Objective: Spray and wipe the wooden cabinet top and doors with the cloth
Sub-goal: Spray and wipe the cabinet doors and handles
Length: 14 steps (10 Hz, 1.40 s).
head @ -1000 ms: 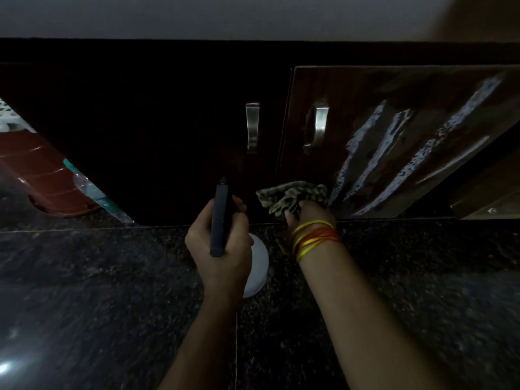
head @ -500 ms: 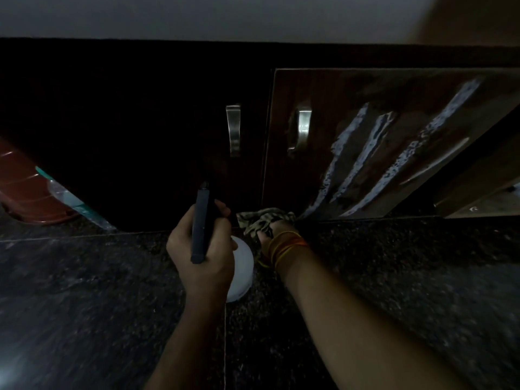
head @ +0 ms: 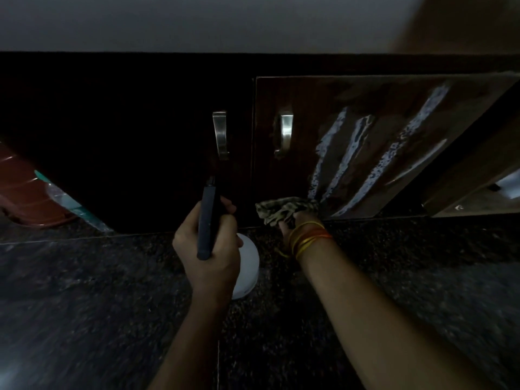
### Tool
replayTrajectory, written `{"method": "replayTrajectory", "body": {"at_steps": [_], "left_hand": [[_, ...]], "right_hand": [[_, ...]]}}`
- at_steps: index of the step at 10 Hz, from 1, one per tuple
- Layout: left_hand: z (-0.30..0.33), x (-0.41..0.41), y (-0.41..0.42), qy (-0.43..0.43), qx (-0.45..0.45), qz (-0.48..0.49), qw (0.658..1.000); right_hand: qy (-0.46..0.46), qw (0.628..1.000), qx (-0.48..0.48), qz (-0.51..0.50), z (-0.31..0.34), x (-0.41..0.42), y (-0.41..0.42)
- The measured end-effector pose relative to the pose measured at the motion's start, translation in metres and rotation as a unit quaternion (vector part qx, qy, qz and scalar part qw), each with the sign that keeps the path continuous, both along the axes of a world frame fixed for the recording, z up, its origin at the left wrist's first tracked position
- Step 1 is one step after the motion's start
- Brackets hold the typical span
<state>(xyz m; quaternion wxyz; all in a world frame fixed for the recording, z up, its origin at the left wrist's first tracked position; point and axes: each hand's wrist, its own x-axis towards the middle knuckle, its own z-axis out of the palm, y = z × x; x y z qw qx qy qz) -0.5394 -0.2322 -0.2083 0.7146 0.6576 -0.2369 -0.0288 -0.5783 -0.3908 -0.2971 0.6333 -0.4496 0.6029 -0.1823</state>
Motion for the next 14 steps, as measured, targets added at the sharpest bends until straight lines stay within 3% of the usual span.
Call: {"method": "replayTrajectory", "body": {"at_steps": [1,2,4,5,6,8,10,12,14], "left_hand": [[0.01,-0.008,-0.001,0.019,0.011,-0.002,1.0],[0.01,-0.014,-0.001,0.009,0.006,-0.017,1.0],[0.016,-0.018,-0.002,-0.005,0.008,-0.027,1.0],[0.022,-0.021,-0.001,-0.002,0.013,-0.018,1.0],[0.032,-0.025,0.0,-0.007,0.014,-0.018,1.0],[0.051,-0.031,0.003,-0.009,0.003,-0.008,1.0],[0.058,-0.031,-0.001,0.005,0.02,-0.001,1.0],[0.055,-0.028,-0.005,0.034,0.02,0.004,0.999],[0.061,-0.034,-0.008,0.019,0.031,0.012,0.999]], "right_hand": [[-0.099,0.987,0.039,-0.12,0.046,0.001,0.007],[-0.187,0.945,0.045,-0.264,0.068,-0.003,0.01],[-0.197,0.94,-0.008,-0.278,0.095,-0.004,0.018],[-0.2,0.939,-0.112,-0.256,0.12,-0.005,0.013],[-0.119,0.941,-0.235,-0.211,0.131,-0.009,0.017],[0.011,0.921,-0.373,-0.113,0.135,-0.021,0.027],[0.033,0.832,-0.55,-0.063,0.161,-0.022,0.031],[0.056,0.803,-0.594,-0.006,0.149,-0.025,0.028],[0.026,0.755,-0.655,-0.015,0.189,-0.018,0.022]]}}
